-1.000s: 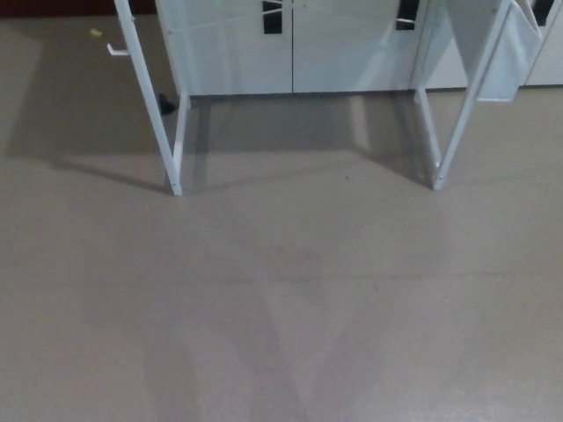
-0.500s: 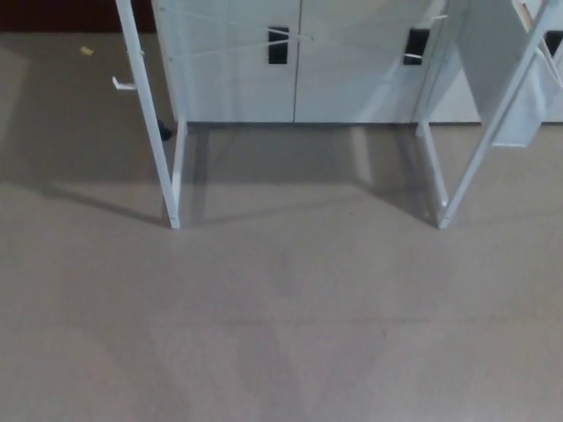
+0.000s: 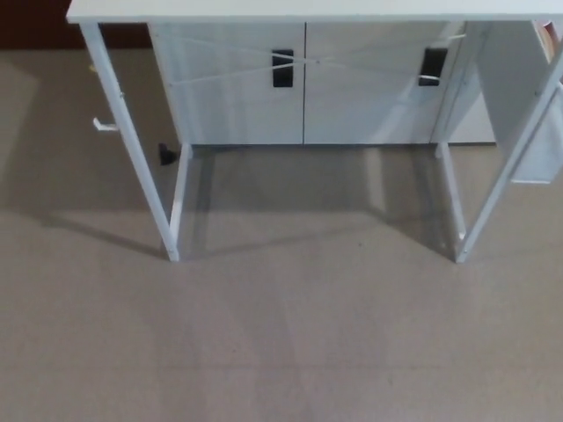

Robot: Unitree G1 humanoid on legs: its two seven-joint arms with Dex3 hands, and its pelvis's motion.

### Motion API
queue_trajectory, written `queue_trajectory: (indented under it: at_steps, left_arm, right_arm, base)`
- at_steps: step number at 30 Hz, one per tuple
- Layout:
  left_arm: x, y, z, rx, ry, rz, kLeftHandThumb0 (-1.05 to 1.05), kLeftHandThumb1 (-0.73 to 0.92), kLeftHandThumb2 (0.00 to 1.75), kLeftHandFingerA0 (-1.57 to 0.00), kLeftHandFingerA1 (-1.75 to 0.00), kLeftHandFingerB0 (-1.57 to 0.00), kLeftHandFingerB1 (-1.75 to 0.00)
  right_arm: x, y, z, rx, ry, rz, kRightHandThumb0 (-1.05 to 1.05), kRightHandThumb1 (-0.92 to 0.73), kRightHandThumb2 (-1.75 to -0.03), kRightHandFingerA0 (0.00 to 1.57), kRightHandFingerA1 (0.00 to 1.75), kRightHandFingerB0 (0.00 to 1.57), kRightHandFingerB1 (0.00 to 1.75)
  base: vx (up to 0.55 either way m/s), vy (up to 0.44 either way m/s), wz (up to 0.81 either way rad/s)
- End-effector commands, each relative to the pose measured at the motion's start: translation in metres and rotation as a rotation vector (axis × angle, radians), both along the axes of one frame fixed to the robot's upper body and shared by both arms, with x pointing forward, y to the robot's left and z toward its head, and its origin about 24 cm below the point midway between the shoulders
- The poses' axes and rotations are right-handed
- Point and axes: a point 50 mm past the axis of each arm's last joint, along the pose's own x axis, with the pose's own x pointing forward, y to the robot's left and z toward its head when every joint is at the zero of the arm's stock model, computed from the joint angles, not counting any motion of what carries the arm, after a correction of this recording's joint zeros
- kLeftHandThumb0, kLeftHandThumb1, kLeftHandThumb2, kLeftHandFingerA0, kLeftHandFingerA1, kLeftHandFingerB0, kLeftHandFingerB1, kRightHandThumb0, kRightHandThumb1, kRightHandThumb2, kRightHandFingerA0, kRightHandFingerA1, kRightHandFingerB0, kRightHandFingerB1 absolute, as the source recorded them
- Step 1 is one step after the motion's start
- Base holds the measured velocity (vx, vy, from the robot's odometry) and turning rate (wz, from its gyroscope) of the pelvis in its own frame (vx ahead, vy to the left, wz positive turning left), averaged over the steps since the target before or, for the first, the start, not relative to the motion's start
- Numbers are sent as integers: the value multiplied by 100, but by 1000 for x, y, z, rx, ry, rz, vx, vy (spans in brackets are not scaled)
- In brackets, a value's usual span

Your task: The robot walks towards a file tray kept in the middle of a desk and uses its right hand to grab a tray and pulls it out towards itself

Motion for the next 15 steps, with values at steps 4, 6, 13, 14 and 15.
queue_trajectory:
  at_steps: [4, 6, 13, 14, 15]
  left_arm:
    - [-5, 6, 5, 35, -15, -60, -50, 34, 88, -29, -70, -16, -58]
    - [-2, 6, 5, 32, -22, -63, -50, 35, 88, -28, -70, -15, -57]
    - [1, 6, 6, 38, -29, -48, -45, 42, 73, -27, -76, -21, -58]
    - [3, 6, 6, 38, -36, -60, -46, 42, 73, -24, -77, -20, -59]
    - [5, 6, 7, 49, -35, -70, -47, 43, 72, -26, -77, -20, -59]
  right_arm:
    - [-10, 0, 4, -50, -19, 67, -43, -51, -80, 56, 61, 42, 52]
    - [-8, 0, 3, -46, -19, 65, -44, -51, -80, 57, 61, 42, 52]
    - [-5, -1, 4, -49, -30, 67, -35, -59, -58, 62, 53, 47, 40]
    - [-3, -1, 4, -44, -27, 64, -44, -51, -78, 55, 59, 41, 51]
    - [-1, -1, 4, -47, -36, 64, -43, -51, -79, 56, 61, 42, 52]
  base:
    - [353, 214, 21]
    - [455, 253, -48]
    - [278, 79, 10]
    - [287, -41, 10]
    - [188, -62, 7]
